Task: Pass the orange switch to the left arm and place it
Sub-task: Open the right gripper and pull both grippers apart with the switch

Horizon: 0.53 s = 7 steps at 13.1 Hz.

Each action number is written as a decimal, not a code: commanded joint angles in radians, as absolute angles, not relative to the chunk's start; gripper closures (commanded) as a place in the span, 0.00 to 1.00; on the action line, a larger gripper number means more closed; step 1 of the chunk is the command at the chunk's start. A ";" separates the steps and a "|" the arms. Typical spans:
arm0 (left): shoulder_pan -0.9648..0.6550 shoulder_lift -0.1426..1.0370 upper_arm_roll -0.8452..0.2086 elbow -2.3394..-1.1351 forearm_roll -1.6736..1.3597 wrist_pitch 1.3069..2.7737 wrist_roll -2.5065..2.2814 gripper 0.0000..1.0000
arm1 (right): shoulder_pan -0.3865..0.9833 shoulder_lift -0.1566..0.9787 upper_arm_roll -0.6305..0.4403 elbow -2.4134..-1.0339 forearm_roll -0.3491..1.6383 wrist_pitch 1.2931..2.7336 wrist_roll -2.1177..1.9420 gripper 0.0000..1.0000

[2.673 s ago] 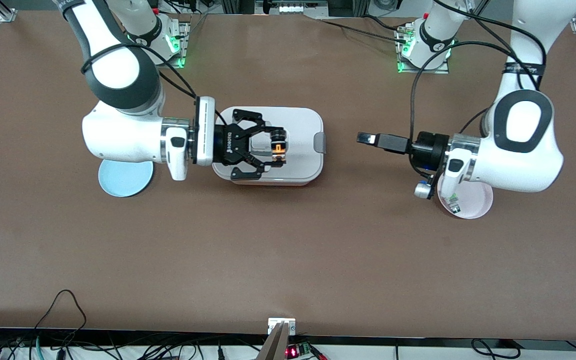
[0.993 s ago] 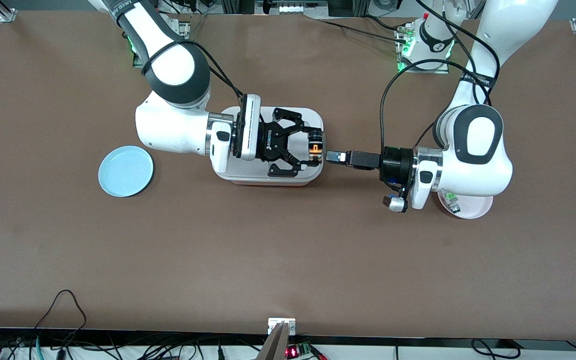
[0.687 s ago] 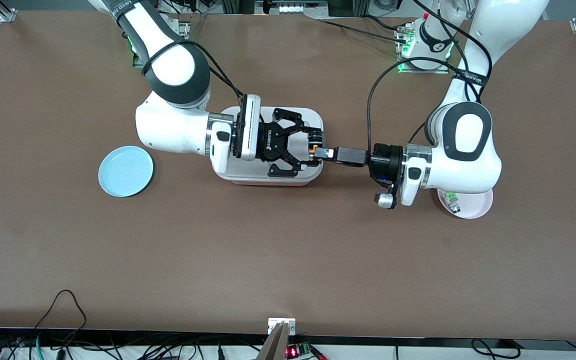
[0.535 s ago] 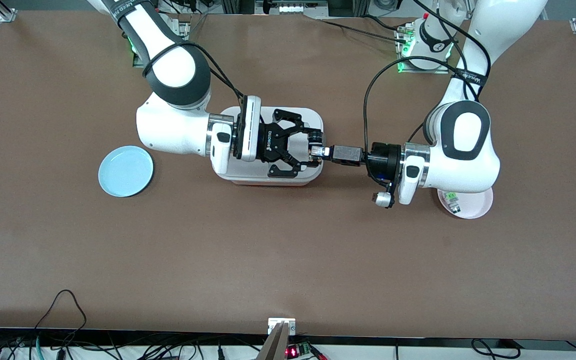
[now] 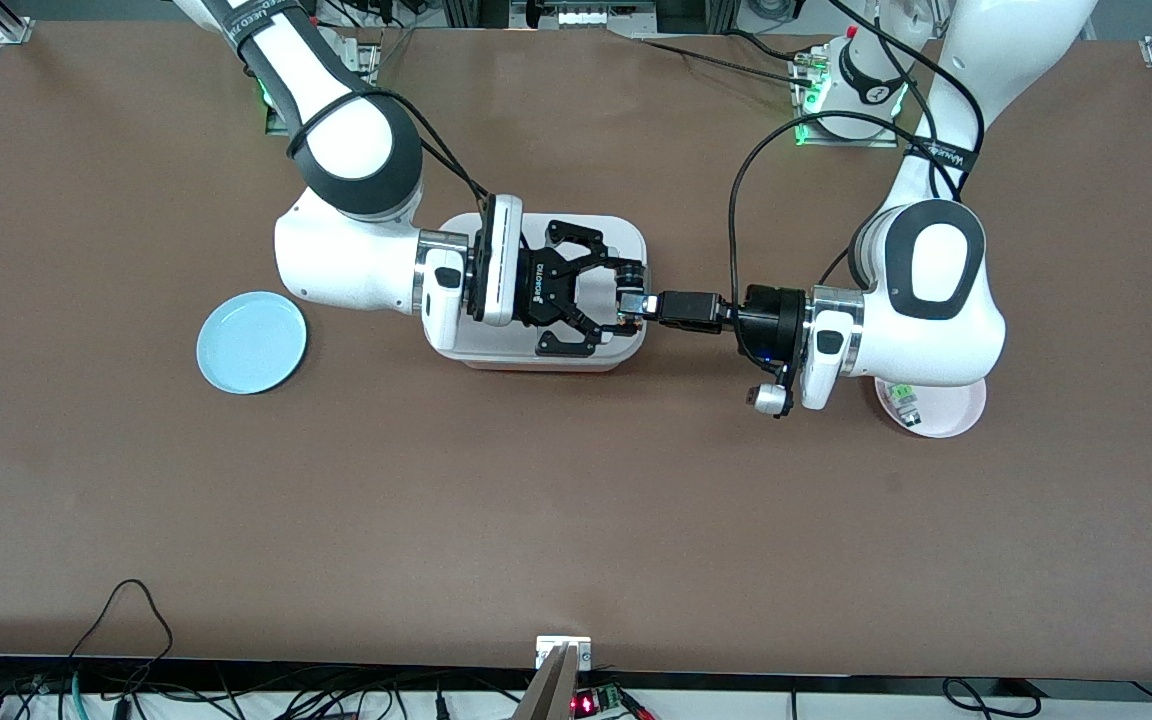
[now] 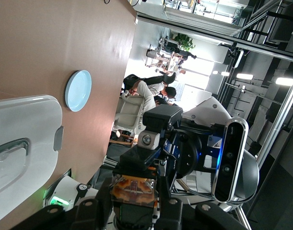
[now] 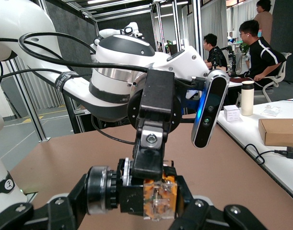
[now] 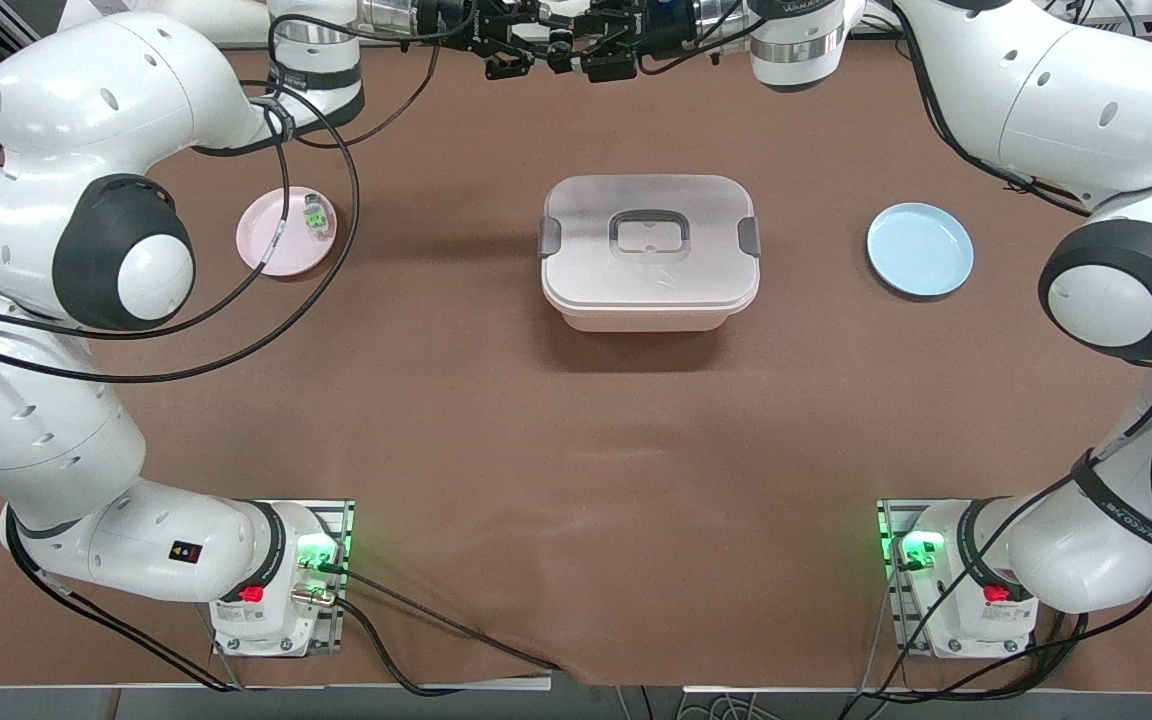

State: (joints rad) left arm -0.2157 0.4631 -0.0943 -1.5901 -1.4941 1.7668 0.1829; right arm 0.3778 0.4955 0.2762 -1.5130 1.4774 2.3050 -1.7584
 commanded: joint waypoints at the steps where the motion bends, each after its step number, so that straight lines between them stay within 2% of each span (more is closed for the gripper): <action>1: -0.229 0.460 -0.091 -1.591 -1.485 1.764 0.199 1.00 | 0.387 0.511 0.276 -1.493 1.503 2.313 -1.772 0.56; 2: -0.229 0.460 -0.091 -1.591 -1.485 1.763 0.198 1.00 | 0.387 0.509 0.276 -1.493 1.503 2.312 -1.769 0.11; 3: -0.229 0.460 -0.091 -1.591 -1.485 1.761 0.193 1.00 | 0.385 0.509 0.276 -1.493 1.503 2.310 -1.763 0.00; 7: -0.227 0.460 -0.092 -1.571 -1.414 1.746 0.183 1.00 | 0.368 0.505 0.272 -1.493 1.499 2.303 -1.764 0.00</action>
State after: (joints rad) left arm -0.2240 0.4641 -0.0949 -1.5895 -1.4470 1.7632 0.1829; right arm 0.3774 0.4970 0.2740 -1.5105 1.4785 2.3038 -1.7568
